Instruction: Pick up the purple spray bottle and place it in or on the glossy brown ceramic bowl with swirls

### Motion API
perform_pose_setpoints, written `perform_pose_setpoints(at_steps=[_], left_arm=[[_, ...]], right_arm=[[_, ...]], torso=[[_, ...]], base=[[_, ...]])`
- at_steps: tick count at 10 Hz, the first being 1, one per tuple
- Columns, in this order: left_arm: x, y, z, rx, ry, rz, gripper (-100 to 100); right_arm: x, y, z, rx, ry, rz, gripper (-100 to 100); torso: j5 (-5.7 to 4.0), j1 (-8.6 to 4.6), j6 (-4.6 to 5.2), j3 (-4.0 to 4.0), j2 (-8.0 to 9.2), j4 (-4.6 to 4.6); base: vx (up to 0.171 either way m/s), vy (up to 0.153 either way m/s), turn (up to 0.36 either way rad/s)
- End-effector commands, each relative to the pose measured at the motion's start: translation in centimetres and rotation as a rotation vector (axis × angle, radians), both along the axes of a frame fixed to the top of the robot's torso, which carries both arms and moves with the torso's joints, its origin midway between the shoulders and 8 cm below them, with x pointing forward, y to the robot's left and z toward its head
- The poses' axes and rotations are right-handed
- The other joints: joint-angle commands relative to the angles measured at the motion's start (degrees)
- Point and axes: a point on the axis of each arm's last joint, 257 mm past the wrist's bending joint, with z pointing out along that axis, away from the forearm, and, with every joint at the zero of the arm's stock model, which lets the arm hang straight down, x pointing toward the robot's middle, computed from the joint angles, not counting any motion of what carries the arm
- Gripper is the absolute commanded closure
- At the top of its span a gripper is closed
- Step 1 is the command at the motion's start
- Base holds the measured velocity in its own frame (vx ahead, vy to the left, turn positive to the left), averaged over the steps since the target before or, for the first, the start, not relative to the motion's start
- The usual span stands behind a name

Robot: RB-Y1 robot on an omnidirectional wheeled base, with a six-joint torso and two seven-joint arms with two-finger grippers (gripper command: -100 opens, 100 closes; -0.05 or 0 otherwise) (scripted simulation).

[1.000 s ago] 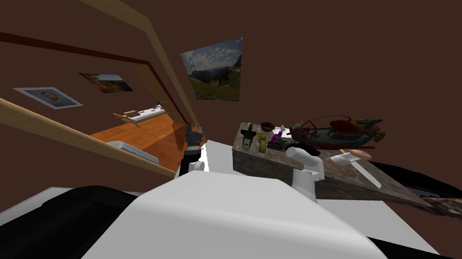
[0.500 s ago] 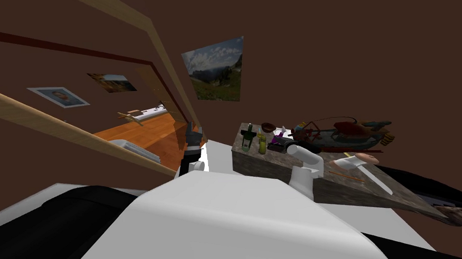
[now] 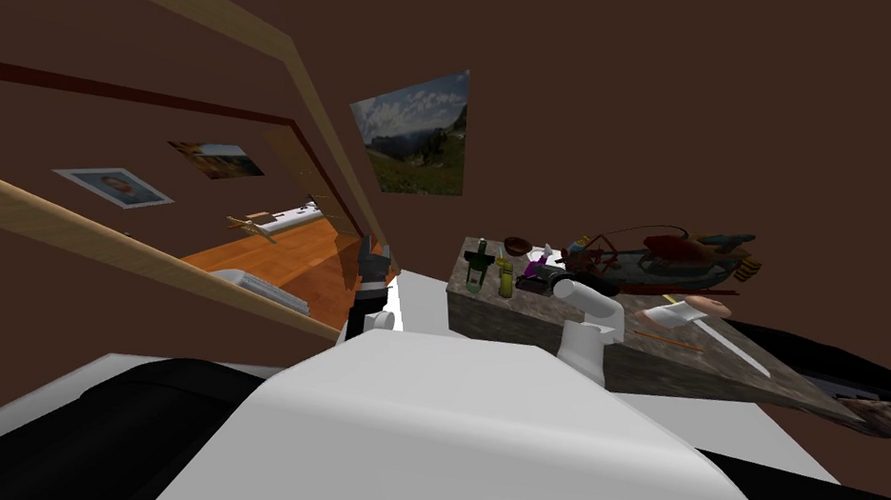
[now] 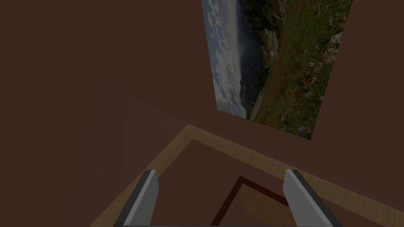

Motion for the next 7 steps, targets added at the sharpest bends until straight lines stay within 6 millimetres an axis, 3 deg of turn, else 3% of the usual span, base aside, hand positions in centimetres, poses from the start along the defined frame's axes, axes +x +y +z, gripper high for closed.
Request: perform_pose_setpoints(at_steps=[1, 3, 4, 5, 6, 7], left_arm=[[0.0, 0.0, 0.0, 0.0, 0.0, 0.0, 0], [0.0, 0.0, 0.0, 0.0, 0.0, 0.0, 0], [0.0, 0.0, 0.0, 0.0, 0.0, 0.0, 0], [0.0, 0.0, 0.0, 0.0, 0.0, 0.0, 0], [0.0, 0.0, 0.0, 0.0, 0.0, 0.0, 0], [0.0, 0.0, 0.0, 0.0, 0.0, 0.0, 0]], right_arm=[[0.0, 0.0, 0.0, 0.0, 0.0, 0.0, 100], [-0.02, -0.04, -0.01, 0.0, 0.0, -0.001, 100], [-0.02, -0.03, -0.02, 0.0, 0.0, -0.001, 0], [-0.02, -0.03, -0.02, 0.0, 0.0, 0.0, 100], [-0.02, -0.03, -0.02, -0.001, 0.001, 0.0, 0], [0.39, -0.83, 0.87, -0.035, 0.001, 0.011, 100]], torso=[[0.0, 0.0, 0.0, 0.0, 0.0, 0.0], [0.0, 0.01, -0.03, 0.0, -0.01, 0.0], [0.0, 0.01, -0.03, 0.0, -0.01, 0.0], [0.0, 0.01, -0.02, 0.0, -0.01, 0.0], [0.0, 0.01, -0.02, 0.0, -0.01, 0.01], [0.0, 0.01, -0.02, 0.0, -0.01, 0.01]], base=[[0.0, 0.0, 0.0], [0.0, 0.0, 0.0], [0.0, 0.0, 0.0], [0.0, 0.0, 0.0], [0.0, 0.0, 0.0], [-0.074, 0.023, 0.042]])
